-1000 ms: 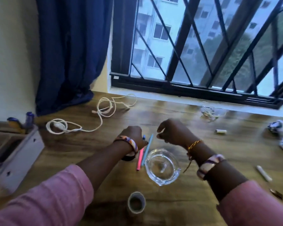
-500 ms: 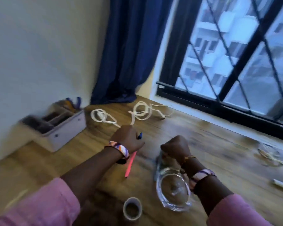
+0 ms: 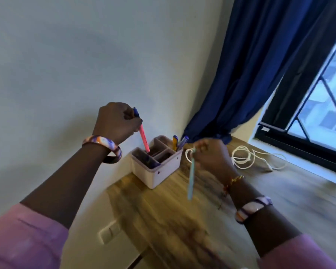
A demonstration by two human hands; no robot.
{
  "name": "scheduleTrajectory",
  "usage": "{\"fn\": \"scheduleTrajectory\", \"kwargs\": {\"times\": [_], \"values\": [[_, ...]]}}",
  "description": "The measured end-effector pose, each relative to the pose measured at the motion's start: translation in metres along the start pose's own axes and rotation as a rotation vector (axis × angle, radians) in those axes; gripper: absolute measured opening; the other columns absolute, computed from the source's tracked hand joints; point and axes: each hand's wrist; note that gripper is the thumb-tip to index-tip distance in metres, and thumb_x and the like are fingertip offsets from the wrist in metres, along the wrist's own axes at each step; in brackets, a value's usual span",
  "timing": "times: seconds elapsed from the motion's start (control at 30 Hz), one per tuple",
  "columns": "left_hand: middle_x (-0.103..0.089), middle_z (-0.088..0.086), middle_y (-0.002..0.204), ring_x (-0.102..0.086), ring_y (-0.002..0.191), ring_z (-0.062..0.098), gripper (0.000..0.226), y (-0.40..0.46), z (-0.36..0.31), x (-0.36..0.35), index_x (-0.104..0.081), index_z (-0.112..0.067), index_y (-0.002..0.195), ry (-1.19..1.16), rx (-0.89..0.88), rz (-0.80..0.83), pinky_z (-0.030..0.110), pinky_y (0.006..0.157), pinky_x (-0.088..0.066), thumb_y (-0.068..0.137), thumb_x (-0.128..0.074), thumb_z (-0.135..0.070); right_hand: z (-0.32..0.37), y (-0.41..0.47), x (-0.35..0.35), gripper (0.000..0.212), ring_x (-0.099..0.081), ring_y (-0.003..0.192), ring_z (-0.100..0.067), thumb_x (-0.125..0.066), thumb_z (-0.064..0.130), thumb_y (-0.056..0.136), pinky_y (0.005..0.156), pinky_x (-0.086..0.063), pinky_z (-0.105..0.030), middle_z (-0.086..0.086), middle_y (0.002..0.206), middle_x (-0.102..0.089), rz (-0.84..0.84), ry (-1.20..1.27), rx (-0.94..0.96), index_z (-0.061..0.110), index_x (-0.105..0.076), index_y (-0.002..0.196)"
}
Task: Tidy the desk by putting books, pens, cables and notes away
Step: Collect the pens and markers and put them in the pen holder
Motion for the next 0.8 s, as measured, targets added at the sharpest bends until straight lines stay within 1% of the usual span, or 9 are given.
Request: {"fn": "scheduleTrajectory", "kwargs": {"times": [0.1,0.17,0.23,0.33,0.47,0.57,0.63,0.73,0.8], "values": [[-0.071,0.019,0.075,-0.069,0.076,0.033,0.011,0.017,0.014,0.005,-0.069,0.000,0.079,0.053,-0.055,0.007,0.045,0.078,-0.056,0.074,-0.067,-0.010,0.059,0.004,-0.014,0.017,-0.068,0.074,-0.023,-0.071,0.006,0.075,0.070,-0.057,-0.037,-0.001,0.076,-0.067,-0.091,0.336,0.101,0.021,-0.062,0.078],[-0.071,0.017,0.079,-0.067,0.077,0.031,0.013,0.023,0.021,0.004,-0.070,0.000,0.081,0.116,-0.083,0.069,0.037,0.077,-0.055,0.074,-0.067,-0.011,0.082,0.004,-0.024,0.016,-0.069,0.075,-0.020,-0.071,0.006,0.077,0.069,-0.059,-0.035,0.002,0.079,-0.064,-0.168,0.406,0.170,0.016,-0.062,0.086],[-0.069,0.014,0.080,-0.062,0.073,0.026,0.012,0.026,0.030,-0.002,-0.069,-0.001,0.078,0.183,-0.123,0.139,0.024,0.066,-0.043,0.075,-0.068,-0.012,0.095,0.006,-0.039,0.017,-0.067,0.073,-0.012,-0.069,0.005,0.080,0.067,-0.059,-0.029,0.004,0.081,-0.062,-0.207,0.406,0.193,0.013,-0.062,0.092],[-0.068,0.016,0.082,-0.059,0.075,0.028,0.012,0.026,0.038,-0.013,-0.068,0.000,0.077,0.229,-0.164,0.232,0.021,0.061,-0.029,0.075,-0.067,-0.012,0.098,0.007,-0.064,0.017,-0.064,0.070,-0.009,-0.067,0.005,0.081,0.059,-0.055,-0.014,0.005,0.083,-0.061,-0.188,0.308,0.178,0.015,-0.061,0.093],[-0.068,0.011,0.104,-0.062,0.095,0.026,0.024,0.033,0.047,-0.019,-0.067,-0.007,0.101,0.287,-0.188,0.376,0.025,0.073,-0.041,0.078,-0.065,-0.012,0.089,0.000,-0.074,0.019,-0.062,0.071,-0.008,-0.067,0.009,0.082,0.058,-0.051,-0.014,-0.001,0.091,-0.063,-0.107,0.185,0.123,0.011,-0.062,0.100],[-0.068,0.010,0.104,-0.062,0.097,0.031,0.025,0.027,0.030,-0.018,-0.065,-0.013,0.104,0.357,-0.289,0.277,0.035,0.081,-0.049,0.080,-0.062,-0.016,0.080,-0.013,-0.053,0.017,-0.057,0.070,0.002,-0.065,0.009,0.083,0.061,-0.049,-0.007,0.004,0.089,-0.062,-0.125,0.093,0.143,0.010,-0.063,0.100],[-0.071,0.008,0.096,-0.063,0.094,0.031,0.021,0.013,0.002,-0.022,-0.066,-0.015,0.100,0.260,-0.364,0.204,0.038,0.082,-0.052,0.080,-0.062,-0.017,0.073,-0.026,-0.032,0.012,-0.055,0.066,0.007,-0.064,0.006,0.083,0.060,-0.044,-0.002,0.004,0.083,-0.063,-0.169,0.035,0.155,0.007,-0.067,0.094],[-0.071,0.007,0.088,-0.065,0.087,0.029,0.016,-0.027,-0.053,-0.046,-0.068,-0.018,0.095,0.092,-0.518,0.289,0.040,0.079,-0.053,0.080,-0.061,-0.016,0.051,-0.058,0.013,0.005,-0.054,0.058,0.002,-0.067,0.005,0.078,0.056,-0.040,-0.005,-0.003,0.076,-0.070,-0.292,-0.089,0.162,0.006,-0.070,0.081],[-0.071,0.008,0.089,-0.065,0.087,0.029,0.014,-0.057,-0.085,-0.073,-0.068,-0.018,0.092,0.048,-0.579,0.388,0.042,0.078,-0.053,0.080,-0.061,-0.018,0.030,-0.085,0.048,0.003,-0.059,0.062,-0.012,-0.067,0.006,0.076,0.057,-0.044,-0.020,-0.007,0.073,-0.070,-0.321,-0.207,0.147,0.005,-0.070,0.076]]}}
Point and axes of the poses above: each hand's wrist, its own y-axis towards the middle knuckle, its own x-axis out of the back of the hand, z = x × y
